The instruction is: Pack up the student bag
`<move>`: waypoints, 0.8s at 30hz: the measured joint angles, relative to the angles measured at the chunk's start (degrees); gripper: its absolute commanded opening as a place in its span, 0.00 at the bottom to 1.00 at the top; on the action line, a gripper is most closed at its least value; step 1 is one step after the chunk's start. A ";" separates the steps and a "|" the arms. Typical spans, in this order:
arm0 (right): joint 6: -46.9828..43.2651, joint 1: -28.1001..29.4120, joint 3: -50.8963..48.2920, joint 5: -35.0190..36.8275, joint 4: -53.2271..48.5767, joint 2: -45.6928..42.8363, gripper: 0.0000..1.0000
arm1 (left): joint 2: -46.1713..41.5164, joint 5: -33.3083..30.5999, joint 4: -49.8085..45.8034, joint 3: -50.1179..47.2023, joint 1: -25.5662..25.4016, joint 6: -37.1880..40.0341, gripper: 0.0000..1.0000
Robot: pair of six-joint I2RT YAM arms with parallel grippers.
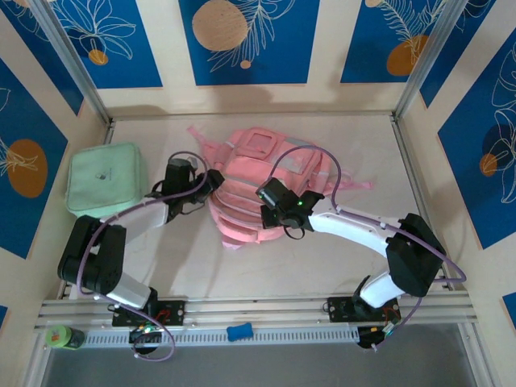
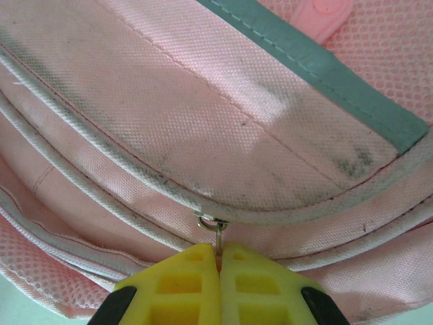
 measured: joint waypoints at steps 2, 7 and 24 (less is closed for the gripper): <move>0.22 0.00 0.00 0.04 -0.02 0.00 0.00 | -0.44 -3.02 2.03 -1.16 -3.15 -3.41 0.58; 0.83 0.00 0.00 0.24 -0.44 0.00 0.00 | -0.33 -11.96 7.82 -3.54 -10.47 -10.73 0.50; -0.46 -10.78 1.31 0.39 -4.42 -0.46 0.00 | 2.47 -15.69 0.07 3.58 -9.55 -1.22 0.00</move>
